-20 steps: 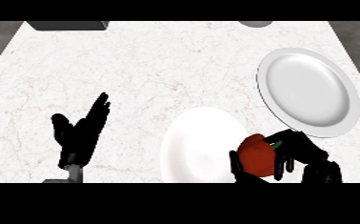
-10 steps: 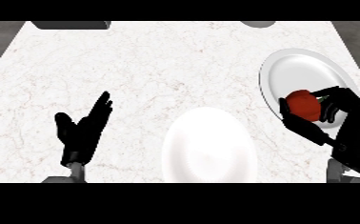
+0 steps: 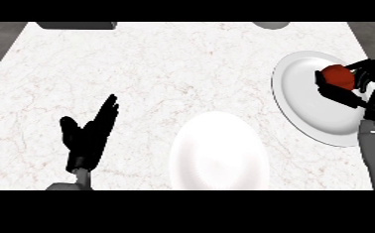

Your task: Pick the bell pepper from the plate and place it in the plate

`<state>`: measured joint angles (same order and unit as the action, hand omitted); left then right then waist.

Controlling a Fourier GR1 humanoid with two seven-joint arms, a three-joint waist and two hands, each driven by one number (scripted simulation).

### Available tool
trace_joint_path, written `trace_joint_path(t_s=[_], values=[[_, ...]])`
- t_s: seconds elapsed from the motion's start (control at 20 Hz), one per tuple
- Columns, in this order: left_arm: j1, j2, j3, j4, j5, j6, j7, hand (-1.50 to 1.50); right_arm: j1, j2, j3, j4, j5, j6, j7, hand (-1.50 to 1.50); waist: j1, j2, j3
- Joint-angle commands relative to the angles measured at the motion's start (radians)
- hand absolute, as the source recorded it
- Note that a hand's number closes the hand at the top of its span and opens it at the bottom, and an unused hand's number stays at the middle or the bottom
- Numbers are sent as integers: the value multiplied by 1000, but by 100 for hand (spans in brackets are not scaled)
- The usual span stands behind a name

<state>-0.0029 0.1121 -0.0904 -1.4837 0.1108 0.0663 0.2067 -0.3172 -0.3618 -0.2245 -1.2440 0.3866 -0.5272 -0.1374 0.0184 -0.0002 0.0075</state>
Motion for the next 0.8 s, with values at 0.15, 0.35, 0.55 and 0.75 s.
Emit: trace_joint_path(t_s=[0.15,0.35,0.55,0.75], values=[[7,-30,-36,41,-13,-6,10,0,-140,-163,-23,388,52,135,63,-150,29,19,-6],[-7,-24,-28,35,-12,-6,27,0,-260,-175,2,585,44,254,1,-150,37,19,-4],[-10,-17,-25,35,-12,-13,44,0,-294,-122,-61,733,-34,270,-230,-150,28,18,-3],[2,-30,-25,61,-21,-7,10,0,-327,-76,-140,752,-123,265,-376,-150,18,16,-3]])
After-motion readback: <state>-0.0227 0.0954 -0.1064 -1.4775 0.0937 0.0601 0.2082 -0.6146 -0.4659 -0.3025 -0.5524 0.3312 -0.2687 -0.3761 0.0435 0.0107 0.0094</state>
